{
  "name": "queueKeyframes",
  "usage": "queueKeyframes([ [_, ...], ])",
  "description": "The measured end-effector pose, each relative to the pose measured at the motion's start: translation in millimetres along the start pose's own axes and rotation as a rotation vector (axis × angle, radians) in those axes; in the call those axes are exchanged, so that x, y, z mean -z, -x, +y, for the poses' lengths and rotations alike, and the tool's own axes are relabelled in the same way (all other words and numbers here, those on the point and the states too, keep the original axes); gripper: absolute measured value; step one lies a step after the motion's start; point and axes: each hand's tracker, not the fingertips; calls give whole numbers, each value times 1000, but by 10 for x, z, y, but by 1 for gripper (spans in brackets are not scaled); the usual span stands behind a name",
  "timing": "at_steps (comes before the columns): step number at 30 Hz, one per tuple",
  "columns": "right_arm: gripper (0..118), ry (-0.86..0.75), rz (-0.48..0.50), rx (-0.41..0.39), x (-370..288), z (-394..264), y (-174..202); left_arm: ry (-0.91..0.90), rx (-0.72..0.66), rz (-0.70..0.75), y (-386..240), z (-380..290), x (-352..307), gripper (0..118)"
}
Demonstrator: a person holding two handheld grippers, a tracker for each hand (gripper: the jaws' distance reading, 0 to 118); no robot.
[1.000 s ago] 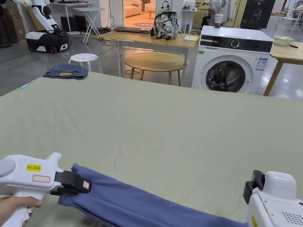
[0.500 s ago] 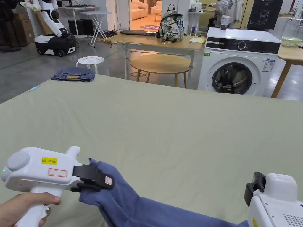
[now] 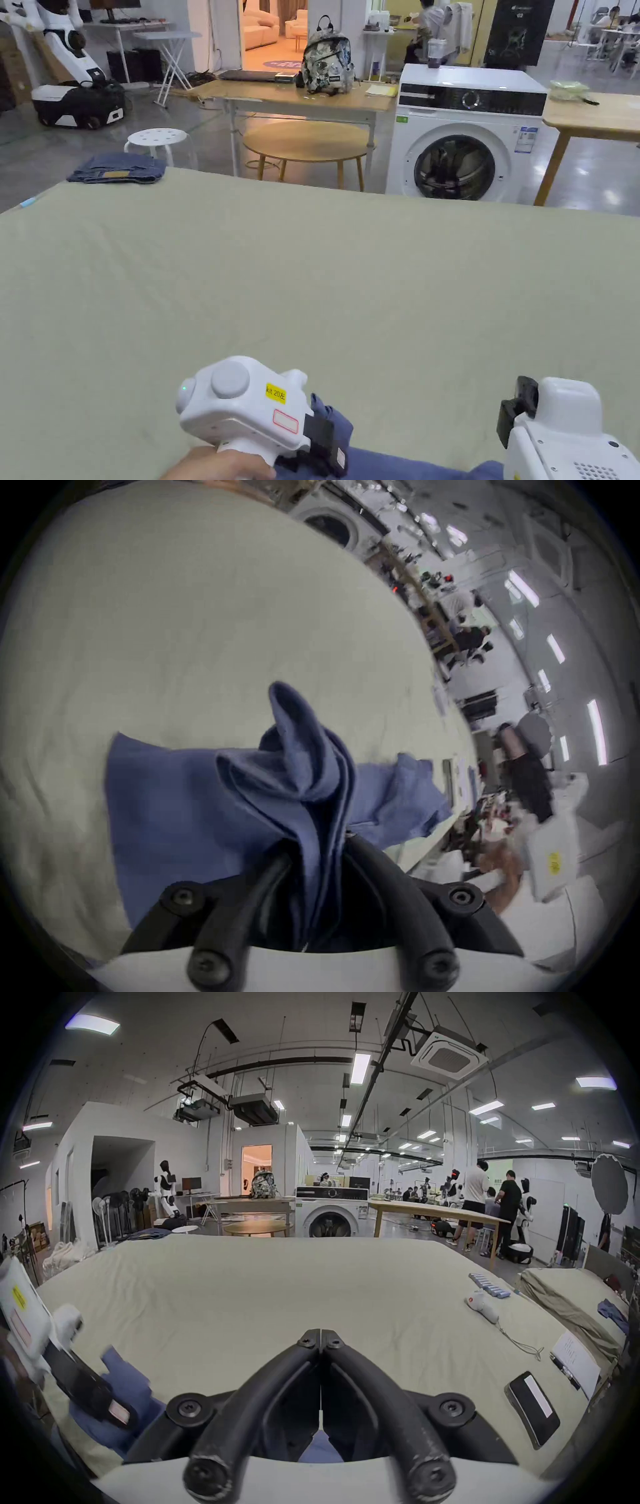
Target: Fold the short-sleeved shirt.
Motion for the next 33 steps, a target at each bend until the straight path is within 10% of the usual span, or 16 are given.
queueKeyframes([
  [8, 0, 20, -24, 17, 18, -35, -110, 3, -48, 46, 65, -18, 345, 10],
  [12, 0, 27, -19, 11, 24, -46, -109, 6, -21, -11, 13, -17, 162, 57],
  [17, 0, 27, -13, 13, 11, -53, -103, -29, 13, -63, -2, -25, -189, 54],
  [21, 0, 33, -13, 22, -5, -72, -102, -133, 36, -147, 123, 36, -412, 15],
  [33, 0, 40, -13, 15, -30, -81, -111, -42, 20, 60, 199, -78, 41, 6],
])
